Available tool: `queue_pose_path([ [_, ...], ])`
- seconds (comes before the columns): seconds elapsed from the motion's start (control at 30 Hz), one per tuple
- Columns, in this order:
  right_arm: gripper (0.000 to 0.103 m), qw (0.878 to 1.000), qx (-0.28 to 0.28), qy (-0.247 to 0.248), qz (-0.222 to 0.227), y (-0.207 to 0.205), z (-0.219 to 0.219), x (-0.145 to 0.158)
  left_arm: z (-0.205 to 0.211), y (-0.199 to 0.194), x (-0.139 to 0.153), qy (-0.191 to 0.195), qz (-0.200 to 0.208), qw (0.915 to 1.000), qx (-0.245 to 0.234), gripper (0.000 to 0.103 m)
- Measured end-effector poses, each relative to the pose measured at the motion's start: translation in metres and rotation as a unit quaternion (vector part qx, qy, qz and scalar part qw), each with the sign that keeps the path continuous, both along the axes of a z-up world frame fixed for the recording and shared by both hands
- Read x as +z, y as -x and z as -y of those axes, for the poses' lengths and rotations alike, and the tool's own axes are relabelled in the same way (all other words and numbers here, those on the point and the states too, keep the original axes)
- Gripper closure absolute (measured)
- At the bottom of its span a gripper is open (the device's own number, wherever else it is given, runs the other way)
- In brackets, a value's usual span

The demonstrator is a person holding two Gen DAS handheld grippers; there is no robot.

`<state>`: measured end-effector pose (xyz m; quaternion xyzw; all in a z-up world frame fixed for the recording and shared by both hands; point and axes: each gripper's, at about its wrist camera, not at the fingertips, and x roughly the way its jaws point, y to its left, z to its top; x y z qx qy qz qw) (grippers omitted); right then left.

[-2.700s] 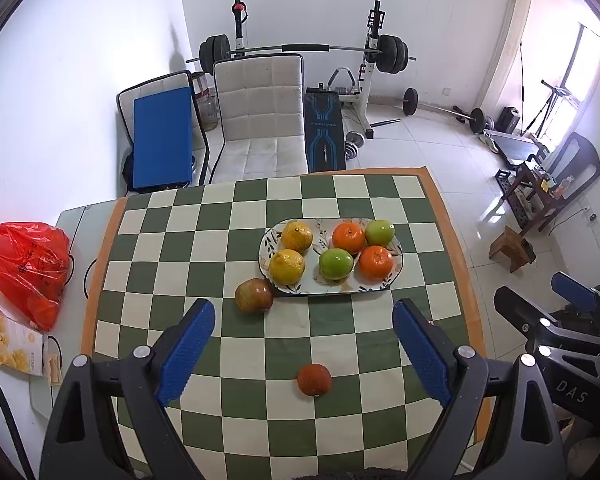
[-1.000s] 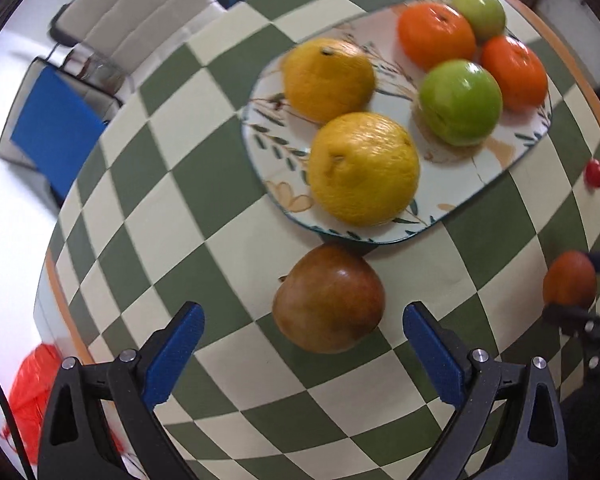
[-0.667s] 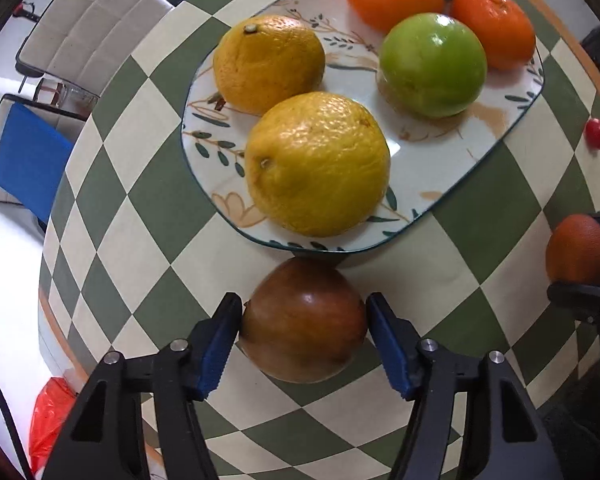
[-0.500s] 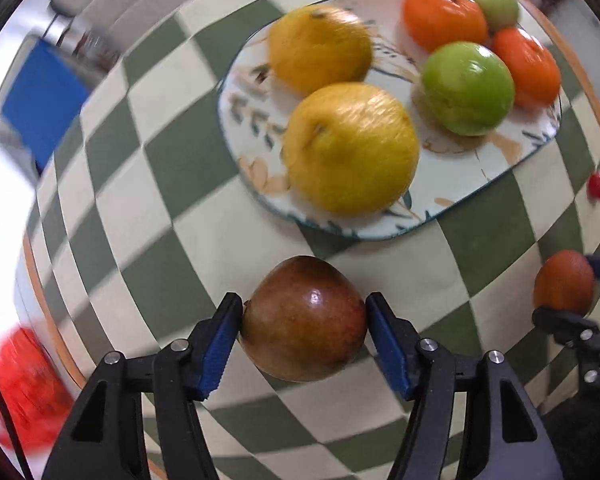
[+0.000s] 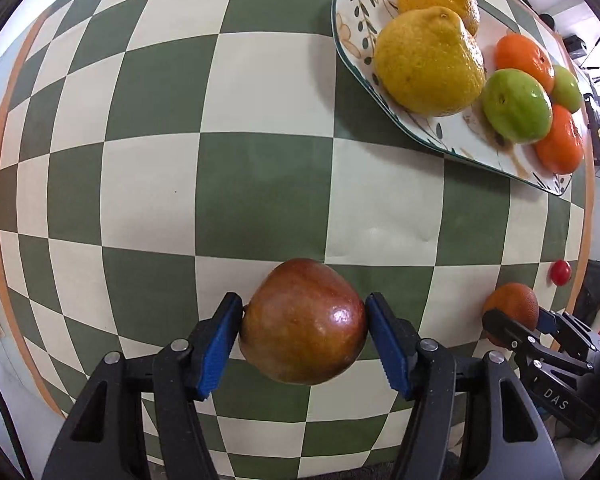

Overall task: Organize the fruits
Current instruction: 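Carry both fruits onto the plate and open both tools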

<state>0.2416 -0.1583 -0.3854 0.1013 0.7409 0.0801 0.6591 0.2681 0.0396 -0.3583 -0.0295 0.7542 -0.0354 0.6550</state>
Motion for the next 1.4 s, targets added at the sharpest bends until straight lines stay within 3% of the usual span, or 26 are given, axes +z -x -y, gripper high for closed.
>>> queue_pose_path([
  [0.2,0.038,1.000,-0.010,-0.001,-0.009,0.002,0.008,-0.004,0.016,0.007,0.005,-0.014,0.011,0.9998,-0.009,0.042],
  [0.33,0.040,1.000,-0.010,-0.004,-0.009,0.008,0.011,-0.007,0.022,0.007,0.014,-0.014,0.019,0.9997,-0.001,0.043],
  [0.37,0.045,1.000,-0.007,-0.006,-0.005,0.010,0.011,-0.006,0.022,0.008,0.018,-0.011,0.021,0.9997,0.003,0.043],
  [0.53,0.046,1.000,-0.009,-0.029,-0.004,0.014,0.006,0.002,0.004,-0.006,0.058,0.030,0.043,0.9981,0.031,0.043],
  [0.67,0.046,0.995,-0.047,-0.083,0.003,0.004,0.013,0.020,-0.005,-0.039,0.101,0.066,0.083,0.9931,0.051,0.043],
  [0.83,0.046,0.986,-0.084,-0.136,0.044,-0.049,0.022,0.058,-0.004,-0.104,0.122,0.073,0.125,0.9878,0.058,0.043],
  [0.93,0.046,0.983,-0.087,-0.136,0.082,-0.098,0.023,0.082,0.000,-0.144,0.113,0.066,0.128,0.9878,0.060,0.043],
  [1.03,0.046,0.982,-0.090,-0.132,0.100,-0.149,0.022,0.090,-0.006,-0.173,0.092,0.078,0.099,0.9896,0.069,0.043],
  [1.2,0.046,0.988,-0.075,-0.102,0.088,-0.223,0.010,0.074,-0.014,-0.184,0.058,0.106,0.046,0.9884,0.099,0.043],
  [1.4,0.046,0.994,-0.048,-0.080,0.061,-0.244,-0.009,0.045,-0.018,-0.180,0.037,0.135,0.009,0.9844,0.113,0.042],
])
